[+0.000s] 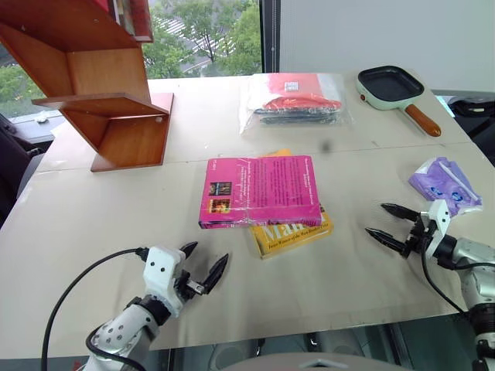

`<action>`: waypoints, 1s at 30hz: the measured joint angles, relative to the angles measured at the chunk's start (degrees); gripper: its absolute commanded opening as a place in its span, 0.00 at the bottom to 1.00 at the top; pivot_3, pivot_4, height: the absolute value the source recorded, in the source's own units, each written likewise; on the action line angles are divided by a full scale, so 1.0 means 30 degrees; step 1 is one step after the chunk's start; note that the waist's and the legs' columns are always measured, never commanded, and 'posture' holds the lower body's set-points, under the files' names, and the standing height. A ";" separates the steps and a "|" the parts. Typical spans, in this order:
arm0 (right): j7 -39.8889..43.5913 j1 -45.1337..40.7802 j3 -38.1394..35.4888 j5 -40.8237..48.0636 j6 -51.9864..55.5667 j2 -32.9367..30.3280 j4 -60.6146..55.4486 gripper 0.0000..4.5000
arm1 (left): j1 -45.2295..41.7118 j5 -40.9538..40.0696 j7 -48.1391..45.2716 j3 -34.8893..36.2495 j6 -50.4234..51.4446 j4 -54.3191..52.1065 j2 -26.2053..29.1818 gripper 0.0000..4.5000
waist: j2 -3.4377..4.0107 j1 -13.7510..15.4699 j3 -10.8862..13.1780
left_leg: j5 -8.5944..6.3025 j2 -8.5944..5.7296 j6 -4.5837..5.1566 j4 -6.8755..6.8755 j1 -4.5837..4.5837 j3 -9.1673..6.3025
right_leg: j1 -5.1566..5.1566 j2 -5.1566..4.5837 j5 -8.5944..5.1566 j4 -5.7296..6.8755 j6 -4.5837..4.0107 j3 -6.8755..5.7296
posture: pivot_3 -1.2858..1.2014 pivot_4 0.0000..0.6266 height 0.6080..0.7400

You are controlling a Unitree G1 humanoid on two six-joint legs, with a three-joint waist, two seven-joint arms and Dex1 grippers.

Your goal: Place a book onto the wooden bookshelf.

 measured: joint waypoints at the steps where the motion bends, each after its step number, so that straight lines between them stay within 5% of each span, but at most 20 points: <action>1: -0.0051 -0.0083 0.0001 0.0030 0.0121 0.0052 -0.0090 1.00 | 0.0043 -0.0002 -0.0064 0.0004 -0.0106 0.0000 0.0002 0.99 | 0.0000 0.0001 0.0002 | 0.0000 0.0001 0.0000 -0.0001 -0.0001 0.0000 | -0.0001 0.0000 -0.0001 0.0000 -0.0001 0.0000 | 0.52 0.24 1.00; 6: -0.0339 -0.1343 0.0126 0.0282 0.1187 0.0342 -0.0454 1.00 | 0.0283 -0.0504 -0.1110 0.0163 -0.0725 -0.0003 0.0258 0.99 | 0.0013 -0.0081 0.0019 | 0.0000 0.0010 0.0000 -0.0004 -0.0004 0.0008 | -0.0012 0.0005 -0.0002 -0.0002 0.0000 0.0010 | 0.52 0.24 1.00; 11: -0.0780 -0.6584 0.1179 -0.0380 0.1945 0.1047 0.1940 1.00 | -0.0276 -0.1240 -0.2795 0.1402 -0.1121 0.0008 0.1852 0.99 | 0.0008 -0.0150 0.0042 | 0.0002 0.0050 -0.0003 -0.0013 0.0001 0.0021 | -0.0031 0.0061 0.0006 0.0000 -0.0015 0.0003 | 0.52 0.24 1.00; 14: -0.0932 -1.0240 0.1699 -0.1090 0.1898 0.2023 0.5174 0.80 | -0.0643 -0.2138 -0.3415 0.2077 -0.1113 -0.0050 0.2302 1.00 | 0.0005 -0.0132 0.0046 | 0.0004 0.0049 -0.0013 -0.0028 -0.0017 0.0021 | -0.0050 0.0126 0.0023 -0.0014 -0.0037 0.0004 | 0.52 0.24 1.00; 22: -0.1111 -1.6132 0.2828 -0.3537 -0.0517 0.4029 1.3022 0.01 | 0.0342 -0.3392 -0.4633 0.3308 -0.1190 -0.0636 0.2818 1.00 | 0.0012 -0.0092 0.0048 | 0.0051 0.0035 -0.0111 -0.0068 -0.0329 0.0001 | -0.0336 0.0003 0.0060 -0.0100 0.0001 -0.0036 | 0.52 0.24 1.00; 30: -0.1676 -1.8315 0.3138 -0.5564 -0.1711 0.4850 1.6750 0.01 | 0.2289 -0.5344 -0.6873 0.6640 -0.2032 -0.2026 0.3476 1.00 | 0.0025 -0.0128 0.0056 | 0.0051 0.0026 -0.0112 -0.0069 -0.0465 -0.0015 | -0.0453 -0.0010 0.0062 -0.0112 0.0000 -0.0067 | 0.52 0.24 1.00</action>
